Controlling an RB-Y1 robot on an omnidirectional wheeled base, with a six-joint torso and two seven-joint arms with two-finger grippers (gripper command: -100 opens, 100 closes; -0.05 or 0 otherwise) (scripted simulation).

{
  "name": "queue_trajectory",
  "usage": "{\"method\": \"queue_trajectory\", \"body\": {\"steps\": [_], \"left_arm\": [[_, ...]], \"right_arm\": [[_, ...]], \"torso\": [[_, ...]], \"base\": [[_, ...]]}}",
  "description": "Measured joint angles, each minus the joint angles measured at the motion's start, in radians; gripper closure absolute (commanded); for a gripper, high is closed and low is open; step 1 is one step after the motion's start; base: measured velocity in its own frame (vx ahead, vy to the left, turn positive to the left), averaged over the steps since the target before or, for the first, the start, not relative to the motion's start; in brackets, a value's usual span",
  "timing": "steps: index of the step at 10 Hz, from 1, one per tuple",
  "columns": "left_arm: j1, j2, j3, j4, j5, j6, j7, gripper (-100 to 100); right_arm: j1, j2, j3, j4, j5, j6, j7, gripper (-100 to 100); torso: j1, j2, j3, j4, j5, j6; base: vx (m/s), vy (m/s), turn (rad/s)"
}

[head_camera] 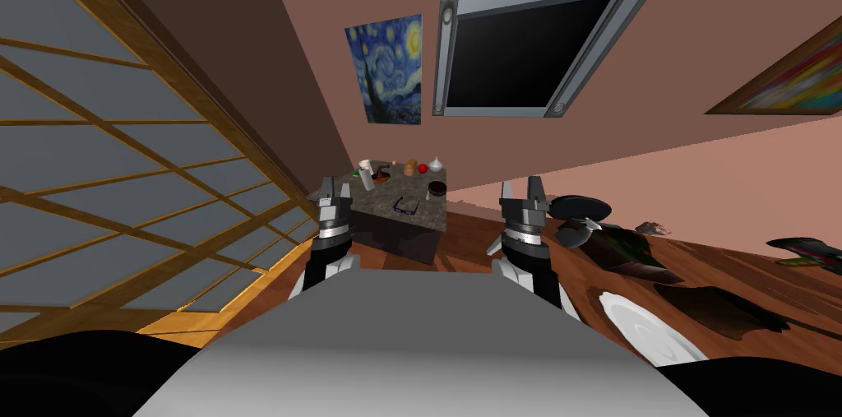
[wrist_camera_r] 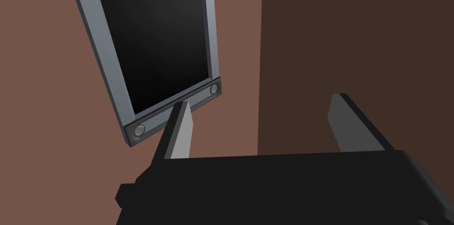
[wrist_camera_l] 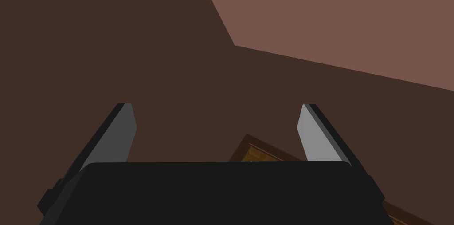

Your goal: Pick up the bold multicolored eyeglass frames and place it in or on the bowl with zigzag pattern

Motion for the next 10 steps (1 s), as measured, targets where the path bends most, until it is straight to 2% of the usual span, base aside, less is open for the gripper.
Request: {"method": "queue_trajectory", "body": {"steps": [4,10], "left_arm": [[-0.025,0.101,0.006,0.007,-0.003,0.067,0.02,-100],[-0.071,0.174,0.015,0.006,-0.006,0.208,0.058,-100]], "right_arm": [[0.0,0.0,0.0,0.0,0.0,0.0,0.0,0],[0.0,0.0,0.0,0.0,0.0,0.0,0.0,0]], "torso": [[0.005,0.0,0.0,0.0,0.001,0.0],[0.004,0.0,0.0,0.0,0.001,0.0]], "base": [[0.0,0.059,-0.023],[-0.002,0.063,-0.026]]}}
